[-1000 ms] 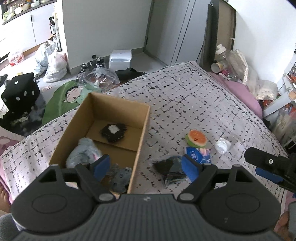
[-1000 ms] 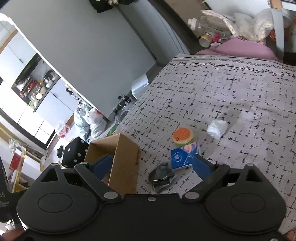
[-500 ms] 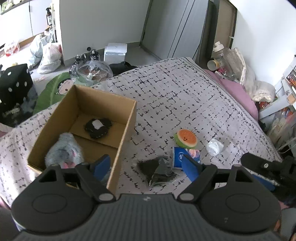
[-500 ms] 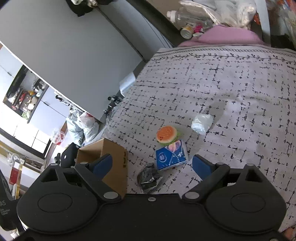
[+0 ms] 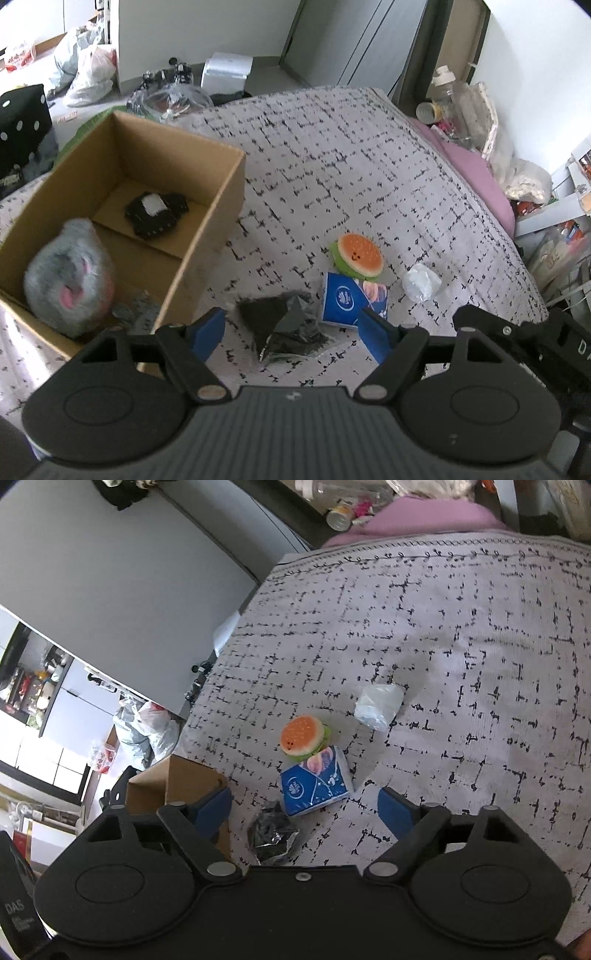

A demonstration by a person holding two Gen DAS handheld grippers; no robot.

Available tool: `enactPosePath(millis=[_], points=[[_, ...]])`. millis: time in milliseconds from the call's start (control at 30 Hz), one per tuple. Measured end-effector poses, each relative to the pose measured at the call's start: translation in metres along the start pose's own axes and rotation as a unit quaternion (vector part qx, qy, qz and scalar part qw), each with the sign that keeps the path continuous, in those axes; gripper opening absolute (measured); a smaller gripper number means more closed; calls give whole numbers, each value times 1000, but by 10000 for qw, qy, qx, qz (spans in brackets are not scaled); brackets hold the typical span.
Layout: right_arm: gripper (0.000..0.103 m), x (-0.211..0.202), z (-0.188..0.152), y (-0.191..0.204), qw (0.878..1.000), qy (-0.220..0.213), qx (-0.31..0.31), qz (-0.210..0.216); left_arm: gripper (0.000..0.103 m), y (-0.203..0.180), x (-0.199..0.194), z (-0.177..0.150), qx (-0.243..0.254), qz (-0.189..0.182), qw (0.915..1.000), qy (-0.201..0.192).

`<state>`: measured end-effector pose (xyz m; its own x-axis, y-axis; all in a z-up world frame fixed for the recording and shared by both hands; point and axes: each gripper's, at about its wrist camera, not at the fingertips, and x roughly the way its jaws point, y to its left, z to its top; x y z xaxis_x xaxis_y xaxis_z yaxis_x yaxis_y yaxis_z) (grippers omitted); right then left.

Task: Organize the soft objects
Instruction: 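Move the left tool down to the black plastic bag on the bed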

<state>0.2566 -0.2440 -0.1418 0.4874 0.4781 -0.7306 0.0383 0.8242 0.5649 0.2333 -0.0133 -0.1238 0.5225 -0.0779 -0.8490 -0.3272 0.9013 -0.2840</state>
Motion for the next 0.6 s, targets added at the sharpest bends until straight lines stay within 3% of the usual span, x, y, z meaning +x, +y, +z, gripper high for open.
enactPosePath(millis=[200, 600], points=[[77, 15, 0, -8, 9997, 115, 230, -60, 76, -2, 23, -4, -140, 57, 9998, 120], [75, 35, -1, -11, 9991, 94, 325, -265, 74, -8, 65, -8, -76, 239, 9990, 363]])
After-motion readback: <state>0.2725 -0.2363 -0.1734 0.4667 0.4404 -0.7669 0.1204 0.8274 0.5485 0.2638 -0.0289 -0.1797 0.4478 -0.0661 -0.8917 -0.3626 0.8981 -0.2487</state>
